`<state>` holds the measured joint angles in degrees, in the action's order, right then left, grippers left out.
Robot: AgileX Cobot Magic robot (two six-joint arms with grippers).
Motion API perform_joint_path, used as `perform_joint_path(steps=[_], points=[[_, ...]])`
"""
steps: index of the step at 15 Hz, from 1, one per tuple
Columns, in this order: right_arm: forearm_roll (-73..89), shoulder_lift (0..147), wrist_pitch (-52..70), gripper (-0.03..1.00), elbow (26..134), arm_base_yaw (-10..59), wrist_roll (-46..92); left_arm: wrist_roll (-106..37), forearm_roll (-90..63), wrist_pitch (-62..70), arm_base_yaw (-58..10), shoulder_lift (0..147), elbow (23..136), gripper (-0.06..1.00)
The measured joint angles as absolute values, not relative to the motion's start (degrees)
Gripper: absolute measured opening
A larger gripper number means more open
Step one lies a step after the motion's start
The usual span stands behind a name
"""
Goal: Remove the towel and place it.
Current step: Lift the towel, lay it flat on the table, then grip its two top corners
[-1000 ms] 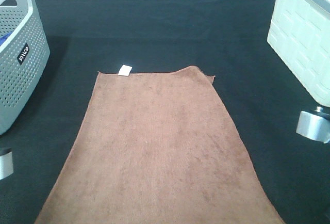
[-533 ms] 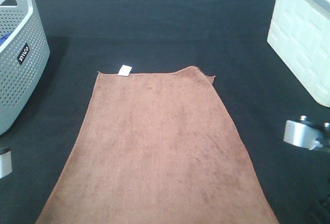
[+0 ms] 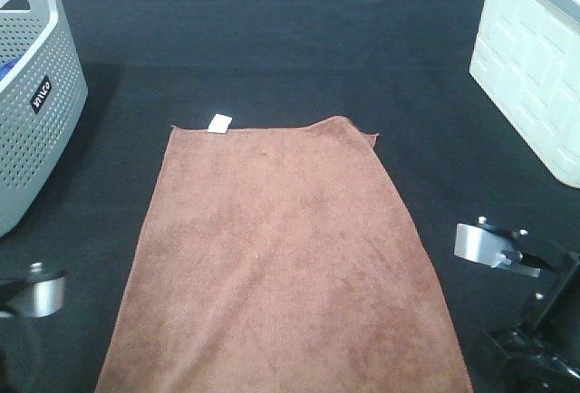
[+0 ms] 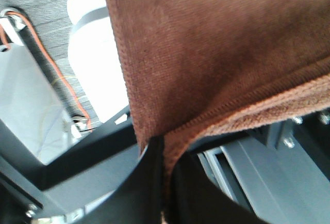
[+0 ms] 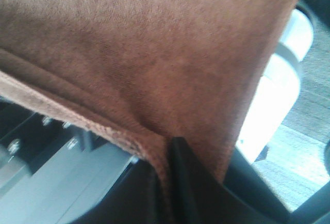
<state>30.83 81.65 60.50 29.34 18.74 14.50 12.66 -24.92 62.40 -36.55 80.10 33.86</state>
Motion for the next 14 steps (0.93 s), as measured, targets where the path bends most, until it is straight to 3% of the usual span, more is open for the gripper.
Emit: perform_joint_path(steps=[4,7,8,10,12,14], points=[[30.4,84.9,57.8,0.19,29.3,18.7,14.5,8.8,-24.5,61.4,-36.6,90.3,38.3,0.0],[31.1,85.0,56.6,0.37,29.3,18.7,14.5,4.9,-27.7,61.4,-36.6,92.7,40.2,0.06],[31.1,85.0,56.3,0.45,29.3,18.7,14.4,4.1,-28.9,61.4,-36.6,92.7,40.3,0.15],[31.3,85.0,56.3,0.59,29.3,18.7,14.4,4.5,-29.6,61.5,-36.6,92.8,40.3,0.43],[31.3,84.9,55.6,0.64,29.3,18.7,14.4,5.2,-29.6,62.5,-36.6,92.8,40.3,0.7],[30.9,83.5,54.4,0.65,29.8,18.7,14.4,5.0,-29.3,63.3,-36.6,92.8,40.3,0.78]])
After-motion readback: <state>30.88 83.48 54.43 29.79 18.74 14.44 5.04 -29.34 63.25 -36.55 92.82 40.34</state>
